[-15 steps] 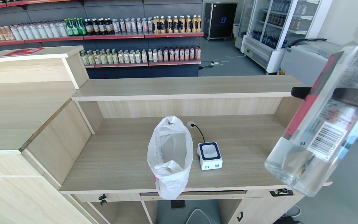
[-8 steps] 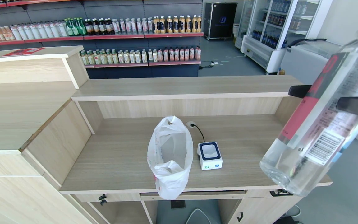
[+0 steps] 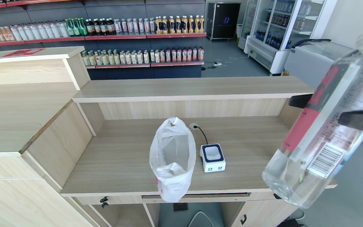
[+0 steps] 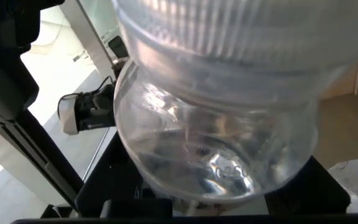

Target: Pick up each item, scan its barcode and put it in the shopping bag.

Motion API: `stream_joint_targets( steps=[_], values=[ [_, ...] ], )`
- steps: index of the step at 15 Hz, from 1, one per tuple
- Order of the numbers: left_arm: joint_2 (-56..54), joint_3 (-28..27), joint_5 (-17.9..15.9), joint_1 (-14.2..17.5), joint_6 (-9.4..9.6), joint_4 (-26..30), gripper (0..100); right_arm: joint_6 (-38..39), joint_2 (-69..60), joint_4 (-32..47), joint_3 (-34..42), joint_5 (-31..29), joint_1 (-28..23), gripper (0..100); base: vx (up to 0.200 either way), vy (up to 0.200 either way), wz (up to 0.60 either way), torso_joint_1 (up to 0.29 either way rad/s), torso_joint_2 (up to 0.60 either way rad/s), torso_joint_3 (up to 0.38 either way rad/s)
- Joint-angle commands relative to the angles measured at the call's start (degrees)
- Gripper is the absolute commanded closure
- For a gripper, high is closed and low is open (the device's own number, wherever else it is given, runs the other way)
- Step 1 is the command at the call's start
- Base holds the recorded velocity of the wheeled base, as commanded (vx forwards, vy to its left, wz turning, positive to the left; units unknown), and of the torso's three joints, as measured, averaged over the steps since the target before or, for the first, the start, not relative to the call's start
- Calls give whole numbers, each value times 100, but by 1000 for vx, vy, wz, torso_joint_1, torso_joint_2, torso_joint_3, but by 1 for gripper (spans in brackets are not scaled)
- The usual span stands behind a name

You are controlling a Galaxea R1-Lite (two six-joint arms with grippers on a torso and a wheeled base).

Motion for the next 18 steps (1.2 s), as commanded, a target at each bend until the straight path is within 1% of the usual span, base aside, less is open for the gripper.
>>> stream_joint_targets(
  steps=[1, 11, 13, 15, 16, 17, 18],
  values=[
    [-2, 1, 1, 0, 5, -1, 0, 2, -162, -19, 171, 111, 8, 100, 0, 0, 0, 0, 0, 0],
    [-2, 1, 1, 0, -4, -1, 0, -33, -206, -19, 311, 129, -36, 100, 0, 0, 0, 0, 0, 0],
    [-2, 1, 1, 0, 5, -1, 0, -50, -189, -19, 346, 94, -124, 100, 0, 0, 0, 0, 0, 0],
    [-2, 1, 1, 0, -4, -1, 0, -270, -145, 25, 496, 76, -563, 100, 0, 0, 0, 0, 0, 0],
    [-2, 1, 1, 0, -4, -1, 0, -613, -4, 69, 645, 67, -1046, 100, 0, 0, 0, 0, 0, 0],
    [-2, 1, 1, 0, 5, -1, 0, -1070, 84, 271, 777, 59, -1521, 100, 0, 0, 0, 0, 0, 0],
    [-2, 1, 1, 0, -4, -1, 0, -1562, 75, 807, 803, 15, -1899, 100, 0, 0, 0, 0, 0, 0]
  ],
)
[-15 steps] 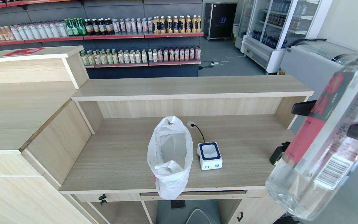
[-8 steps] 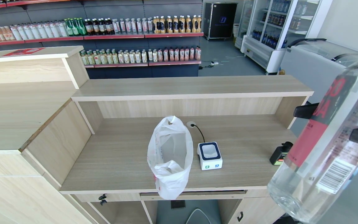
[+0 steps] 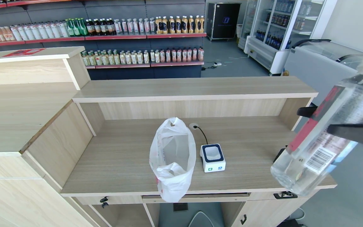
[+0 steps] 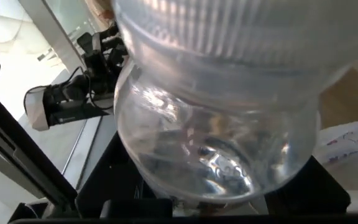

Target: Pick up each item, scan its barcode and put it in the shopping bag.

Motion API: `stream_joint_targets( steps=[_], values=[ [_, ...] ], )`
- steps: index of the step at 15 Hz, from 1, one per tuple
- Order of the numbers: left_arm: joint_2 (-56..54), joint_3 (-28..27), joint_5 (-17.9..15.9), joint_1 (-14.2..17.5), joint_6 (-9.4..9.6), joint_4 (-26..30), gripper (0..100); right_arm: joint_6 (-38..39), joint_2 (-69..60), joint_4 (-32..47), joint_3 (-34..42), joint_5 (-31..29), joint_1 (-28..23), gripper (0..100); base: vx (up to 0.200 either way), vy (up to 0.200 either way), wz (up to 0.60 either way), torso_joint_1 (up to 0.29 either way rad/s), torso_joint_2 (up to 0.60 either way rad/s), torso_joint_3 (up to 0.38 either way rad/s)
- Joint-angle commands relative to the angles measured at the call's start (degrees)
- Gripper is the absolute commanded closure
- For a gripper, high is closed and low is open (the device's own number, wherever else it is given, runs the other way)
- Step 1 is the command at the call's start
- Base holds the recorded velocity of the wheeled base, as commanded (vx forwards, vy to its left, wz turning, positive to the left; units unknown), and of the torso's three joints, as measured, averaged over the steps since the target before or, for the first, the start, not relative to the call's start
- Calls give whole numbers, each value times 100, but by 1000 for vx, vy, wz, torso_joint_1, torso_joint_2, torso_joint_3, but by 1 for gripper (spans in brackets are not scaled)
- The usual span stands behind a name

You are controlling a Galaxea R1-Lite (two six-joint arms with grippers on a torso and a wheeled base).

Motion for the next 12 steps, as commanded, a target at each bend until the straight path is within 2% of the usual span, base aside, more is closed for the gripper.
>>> stream_joint_targets(
  steps=[1, 2, 3, 4, 6, 7, 9, 10, 12],
  values=[
    [-2, 1, -2, 0, -4, -1, 0, -978, 116, 1064, 120, -414, -977, 100, 0, 0, 0, 0, 0, 0],
    [-2, 1, -2, 0, 5, -1, 0, -1444, 46, 1802, 32, -1381, -1047, 100, 0, 0, 0, 0, 0, 0],
    [-2, 1, -2, 0, -4, -1, 0, -1690, 11, 2629, -82, -2646, -1047, 100, 0, 0, 0, 0, 0, 0],
    [-2, 1, -2, 0, -4, -1, 0, -1770, -7, 3121, -214, -3455, -1021, 100, 0, 0, 0, 0, 0, 0],
    [-2, 1, -2, 0, -4, -1, 0, -2147, 2, 3182, 41, -4228, -1030, 100, 0, 0, 0, 0, 0, 0],
    [-2, 1, -2, 0, -4, -1, 0, -2886, 37, 3182, 164, -4703, -1030, 100, 0, 0, 0, 0, 0, 0],
    [-2, 1, -2, 0, 5, -1, 0, -4283, 152, 3156, 314, -6329, -1030, 100, 0, 0, 0, 0, 0, 0],
    [-2, 1, -2, 0, -4, -1, 0, -4538, 178, 3147, 296, -7032, -1021, 100, 0, 0, 0, 0, 0, 0],
    [-2, 1, -2, 0, -4, -1, 0, -4679, 213, 2919, 314, -7902, -915, 100, 0, 0, 0, 0, 0, 0]
  ],
)
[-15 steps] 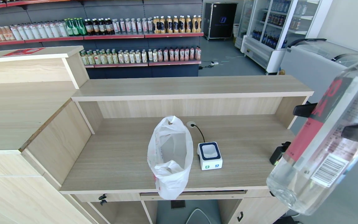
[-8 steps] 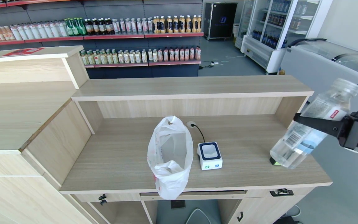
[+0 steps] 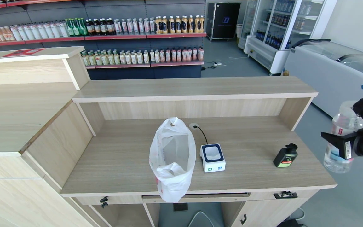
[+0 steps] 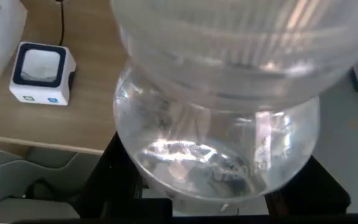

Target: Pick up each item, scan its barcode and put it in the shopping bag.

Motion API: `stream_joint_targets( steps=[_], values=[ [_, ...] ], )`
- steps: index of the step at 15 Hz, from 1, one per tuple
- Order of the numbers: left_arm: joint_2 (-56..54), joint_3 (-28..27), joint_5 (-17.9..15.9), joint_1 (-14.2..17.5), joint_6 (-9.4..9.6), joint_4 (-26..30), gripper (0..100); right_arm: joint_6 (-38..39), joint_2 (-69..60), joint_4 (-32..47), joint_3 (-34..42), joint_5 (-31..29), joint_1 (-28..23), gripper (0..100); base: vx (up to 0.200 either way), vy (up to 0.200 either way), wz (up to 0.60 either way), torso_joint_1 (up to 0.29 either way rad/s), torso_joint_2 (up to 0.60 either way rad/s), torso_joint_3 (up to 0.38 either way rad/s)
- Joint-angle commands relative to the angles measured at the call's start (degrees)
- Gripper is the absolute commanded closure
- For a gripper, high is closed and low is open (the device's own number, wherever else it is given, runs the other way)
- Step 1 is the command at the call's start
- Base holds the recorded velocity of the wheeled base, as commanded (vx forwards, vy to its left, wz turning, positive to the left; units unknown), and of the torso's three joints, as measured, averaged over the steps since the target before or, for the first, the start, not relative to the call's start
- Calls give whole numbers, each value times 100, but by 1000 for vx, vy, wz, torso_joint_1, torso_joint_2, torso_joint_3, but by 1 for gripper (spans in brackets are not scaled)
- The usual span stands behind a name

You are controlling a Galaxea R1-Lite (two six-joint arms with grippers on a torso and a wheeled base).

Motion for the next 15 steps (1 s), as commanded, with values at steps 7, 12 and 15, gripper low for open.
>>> stream_joint_targets(
  steps=[7, 12, 15],
  values=[
    [-2, 1, 1, 0, -1, -1, 0, -746, 555, -1369, 135, -1209, 514, 100, 0, 0, 86, 0, 0, 0],
    [-2, 1, 1, 0, 7, -1, 0, -2196, 1636, -2995, 65, -488, 523, 100, 0, 0, 600, 5, 0, 3],
    [-2, 1, 1, 0, -1, -1, 0, -2917, 2339, -3795, 38, 1067, 294, 100, 0, 0, 200, 2, 1, -1]
  ],
)
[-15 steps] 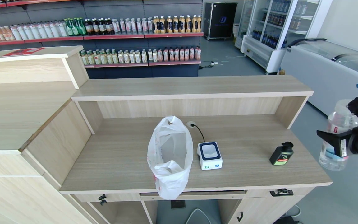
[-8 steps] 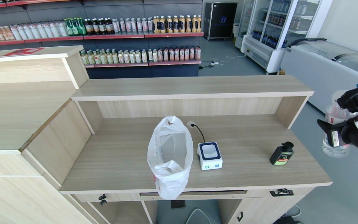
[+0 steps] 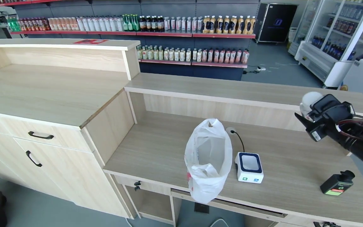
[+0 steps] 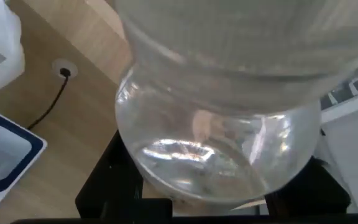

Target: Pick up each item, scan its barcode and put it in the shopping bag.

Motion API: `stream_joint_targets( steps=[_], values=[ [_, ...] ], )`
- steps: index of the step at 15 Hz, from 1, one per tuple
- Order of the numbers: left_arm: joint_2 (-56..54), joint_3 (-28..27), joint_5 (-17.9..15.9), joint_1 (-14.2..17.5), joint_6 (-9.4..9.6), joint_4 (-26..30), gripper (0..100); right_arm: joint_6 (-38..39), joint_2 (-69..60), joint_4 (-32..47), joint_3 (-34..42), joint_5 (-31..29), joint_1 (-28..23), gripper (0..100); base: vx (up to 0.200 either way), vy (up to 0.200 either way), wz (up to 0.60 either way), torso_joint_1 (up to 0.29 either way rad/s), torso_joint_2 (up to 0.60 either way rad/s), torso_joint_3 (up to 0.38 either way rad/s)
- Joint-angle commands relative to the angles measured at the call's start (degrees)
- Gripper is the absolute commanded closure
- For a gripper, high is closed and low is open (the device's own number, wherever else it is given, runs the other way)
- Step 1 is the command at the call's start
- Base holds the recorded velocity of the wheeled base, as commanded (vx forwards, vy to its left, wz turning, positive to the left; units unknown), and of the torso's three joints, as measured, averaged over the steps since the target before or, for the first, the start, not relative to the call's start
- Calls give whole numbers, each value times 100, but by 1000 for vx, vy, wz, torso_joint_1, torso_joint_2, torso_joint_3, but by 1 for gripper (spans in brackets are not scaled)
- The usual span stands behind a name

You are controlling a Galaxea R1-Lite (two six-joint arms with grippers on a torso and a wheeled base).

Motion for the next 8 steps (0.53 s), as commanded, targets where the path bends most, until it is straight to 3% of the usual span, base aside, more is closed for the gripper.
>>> stream_joint_targets(
  steps=[1, 4, 8],
  values=[
    [-2, 1, -2, 0, 2, -1, 0, -308, 753, -290, 8, 970, -264, 100, 0, 0, 0, 0, 0, 0],
    [-2, 1, -2, 0, -6, -1, 0, -1055, 1139, -554, -1, 2315, -562, 100, 0, 0, 0, 0, 0, 0],
    [-2, 1, -2, 0, 2, -1, 0, -1362, 1508, -756, 79, 2816, -729, 100, 0, 0, 0, 0, 0, 0]
  ],
)
